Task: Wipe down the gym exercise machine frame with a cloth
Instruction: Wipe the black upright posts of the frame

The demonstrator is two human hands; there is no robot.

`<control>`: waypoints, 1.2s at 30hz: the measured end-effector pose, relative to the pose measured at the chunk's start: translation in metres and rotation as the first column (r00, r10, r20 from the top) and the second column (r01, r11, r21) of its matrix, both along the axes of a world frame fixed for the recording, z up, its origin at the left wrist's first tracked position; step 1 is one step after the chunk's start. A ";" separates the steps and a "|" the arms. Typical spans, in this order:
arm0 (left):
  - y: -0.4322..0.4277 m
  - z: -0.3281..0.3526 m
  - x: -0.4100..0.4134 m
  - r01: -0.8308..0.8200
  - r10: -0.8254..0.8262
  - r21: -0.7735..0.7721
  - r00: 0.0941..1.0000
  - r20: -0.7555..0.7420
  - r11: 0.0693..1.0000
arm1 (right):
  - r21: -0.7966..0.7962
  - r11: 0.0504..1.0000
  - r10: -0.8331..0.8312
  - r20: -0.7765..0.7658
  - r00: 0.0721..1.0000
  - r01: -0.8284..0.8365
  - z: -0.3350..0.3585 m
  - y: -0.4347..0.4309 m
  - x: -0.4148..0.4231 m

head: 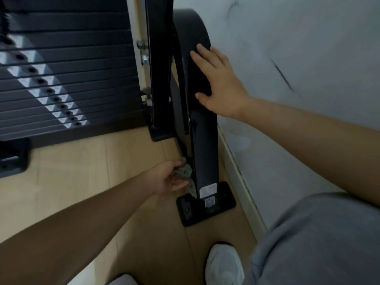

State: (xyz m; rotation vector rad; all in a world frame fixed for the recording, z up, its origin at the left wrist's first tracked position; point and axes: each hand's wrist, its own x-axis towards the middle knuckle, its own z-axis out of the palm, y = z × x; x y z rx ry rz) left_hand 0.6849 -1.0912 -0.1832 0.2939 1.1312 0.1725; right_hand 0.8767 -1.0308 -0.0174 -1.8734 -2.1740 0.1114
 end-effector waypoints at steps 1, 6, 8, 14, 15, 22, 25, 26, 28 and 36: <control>0.010 0.005 -0.001 -0.033 0.032 0.021 0.999 0.026 0.999 | 0.008 1.000 -0.003 0.000 1.000 0.003 -0.001 0.000 -0.001; 0.049 0.027 -0.007 -0.190 0.164 0.153 0.972 0.171 0.970 | 0.024 1.000 -0.006 -0.011 1.000 0.007 -0.003 0.000 -0.003; 0.057 0.035 -0.007 -0.198 0.146 0.234 0.964 0.221 0.952 | 0.026 1.000 -0.004 -0.017 1.000 0.004 -0.004 -0.001 -0.003; 0.064 0.046 -0.005 -0.119 0.013 0.459 0.973 0.229 0.881 | 0.035 0.999 -0.012 -0.003 1.000 0.012 -0.004 -0.001 -0.003; 0.064 0.045 -0.008 -0.092 -0.014 0.463 0.976 0.219 0.882 | 0.033 0.999 -0.013 -0.006 1.000 0.013 -0.004 -0.001 -0.004; 0.064 0.037 -0.024 0.114 -0.199 0.345 0.955 0.221 0.932 | 0.032 0.999 -0.015 -0.012 1.000 0.015 -0.003 -0.001 -0.004; 0.055 0.026 -0.023 0.154 -0.224 0.331 0.957 0.185 0.931 | 0.024 1.000 -0.016 -0.014 1.000 0.016 -0.003 -0.001 -0.005; 0.052 0.024 -0.021 0.151 -0.218 0.328 0.959 0.179 0.933 | 0.022 1.000 -0.014 -0.015 1.000 0.015 -0.003 -0.001 -0.005; 0.052 0.023 -0.019 0.111 -0.179 0.320 0.965 0.191 0.941 | 0.018 1.000 -0.014 -0.015 1.000 0.014 -0.003 -0.001 -0.005; 0.077 0.055 -0.007 -0.180 0.052 0.339 0.934 0.353 0.923 | 0.017 1.000 -0.015 -0.007 1.000 0.015 -0.003 -0.001 -0.004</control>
